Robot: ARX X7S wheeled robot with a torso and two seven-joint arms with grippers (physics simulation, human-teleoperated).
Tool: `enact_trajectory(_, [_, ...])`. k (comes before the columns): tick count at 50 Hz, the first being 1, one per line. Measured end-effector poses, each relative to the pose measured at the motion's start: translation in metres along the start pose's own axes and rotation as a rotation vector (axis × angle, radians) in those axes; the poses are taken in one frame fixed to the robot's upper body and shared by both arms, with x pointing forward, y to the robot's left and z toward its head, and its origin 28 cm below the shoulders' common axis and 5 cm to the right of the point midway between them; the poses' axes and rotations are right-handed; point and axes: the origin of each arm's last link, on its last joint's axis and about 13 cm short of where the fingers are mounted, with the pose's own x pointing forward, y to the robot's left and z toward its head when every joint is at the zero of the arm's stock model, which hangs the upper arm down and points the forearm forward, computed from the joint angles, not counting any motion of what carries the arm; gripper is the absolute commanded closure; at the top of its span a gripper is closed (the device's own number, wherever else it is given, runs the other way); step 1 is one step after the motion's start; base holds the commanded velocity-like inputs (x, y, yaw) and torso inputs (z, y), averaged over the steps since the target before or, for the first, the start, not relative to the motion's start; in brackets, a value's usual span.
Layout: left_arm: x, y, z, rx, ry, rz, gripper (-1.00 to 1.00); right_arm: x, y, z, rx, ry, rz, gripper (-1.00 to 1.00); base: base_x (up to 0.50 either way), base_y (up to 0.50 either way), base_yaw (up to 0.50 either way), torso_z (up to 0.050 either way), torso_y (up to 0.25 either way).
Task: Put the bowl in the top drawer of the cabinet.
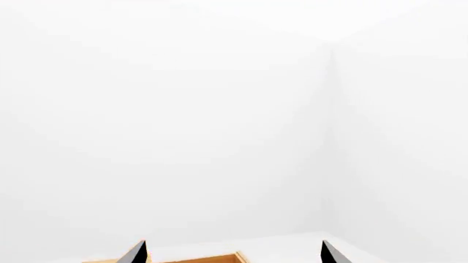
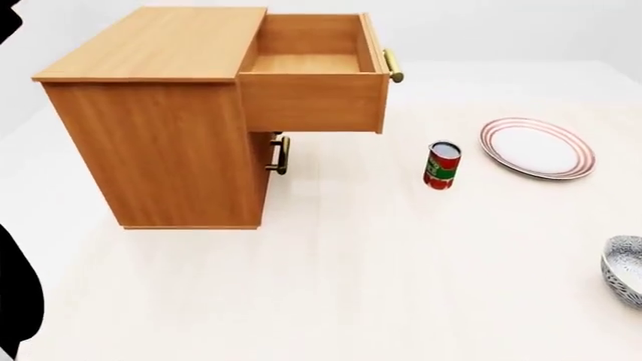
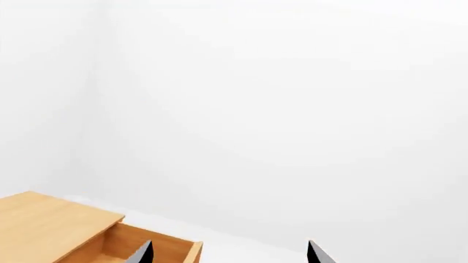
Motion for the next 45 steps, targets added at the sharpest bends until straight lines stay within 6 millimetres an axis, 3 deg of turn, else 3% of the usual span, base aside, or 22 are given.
enact_trajectory(28, [0.002, -0.001, 0.001, 0.006, 0.001, -0.005, -1.0, 0.002, 0.0, -0.001, -0.007, 0.002, 0.013, -1.0, 0.43, 0.08, 0.0, 0.0, 0.001])
enact_trajectory(45, [0.002, -0.002, 0.003, 0.006, 0.003, -0.01, -1.0, -0.005, -0.016, 0.005, -0.041, 0.117, -0.023, -1.0, 0.0, 0.0, 0.0, 0.0, 0.0])
